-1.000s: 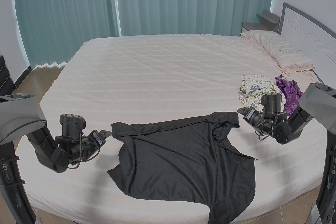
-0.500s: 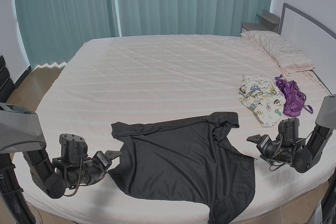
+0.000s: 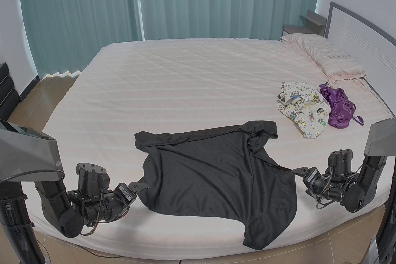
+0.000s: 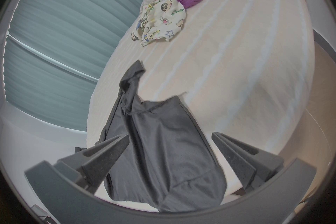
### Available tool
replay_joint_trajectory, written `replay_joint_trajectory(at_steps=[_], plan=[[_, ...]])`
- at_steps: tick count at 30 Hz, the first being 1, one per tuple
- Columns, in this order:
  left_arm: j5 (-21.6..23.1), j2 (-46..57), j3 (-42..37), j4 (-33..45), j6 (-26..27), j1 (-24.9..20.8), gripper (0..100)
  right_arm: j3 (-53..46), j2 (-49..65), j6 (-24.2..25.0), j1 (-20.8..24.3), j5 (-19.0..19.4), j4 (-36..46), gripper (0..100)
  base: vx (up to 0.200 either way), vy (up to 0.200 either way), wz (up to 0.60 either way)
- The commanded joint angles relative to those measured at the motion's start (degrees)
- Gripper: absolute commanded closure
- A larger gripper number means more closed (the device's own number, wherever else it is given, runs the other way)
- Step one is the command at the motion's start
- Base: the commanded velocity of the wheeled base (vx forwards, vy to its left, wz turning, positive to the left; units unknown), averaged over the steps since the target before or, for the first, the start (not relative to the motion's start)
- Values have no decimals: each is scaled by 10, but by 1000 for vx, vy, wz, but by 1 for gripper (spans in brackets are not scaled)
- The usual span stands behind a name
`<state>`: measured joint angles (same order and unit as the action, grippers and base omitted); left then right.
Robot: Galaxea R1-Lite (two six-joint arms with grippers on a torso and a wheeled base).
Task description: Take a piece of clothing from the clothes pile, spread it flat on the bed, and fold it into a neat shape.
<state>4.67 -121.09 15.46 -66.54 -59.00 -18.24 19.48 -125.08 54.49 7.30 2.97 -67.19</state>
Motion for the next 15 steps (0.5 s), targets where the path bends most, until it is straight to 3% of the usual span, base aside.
replay_joint_trajectory(at_steps=[1, 4, 8, 15], plan=[[-25, -33, 27, -19, 2, 0, 0, -8, -3, 1, 3, -1, -3, 0, 0, 0, 0], [-77, -64, 67, -17, 15, -1, 0, -15, -3, 1, 4, -1, -14, 0, 0, 0, 0], [-124, -95, 113, 4, 100, -4, 0, -24, -5, -1, 6, -1, -43, 0, 0, 0, 0], [-135, -108, 215, 108, 132, -28, 0, -31, -4, -1, 25, -2, -52, 0, 0, 0, 0]])
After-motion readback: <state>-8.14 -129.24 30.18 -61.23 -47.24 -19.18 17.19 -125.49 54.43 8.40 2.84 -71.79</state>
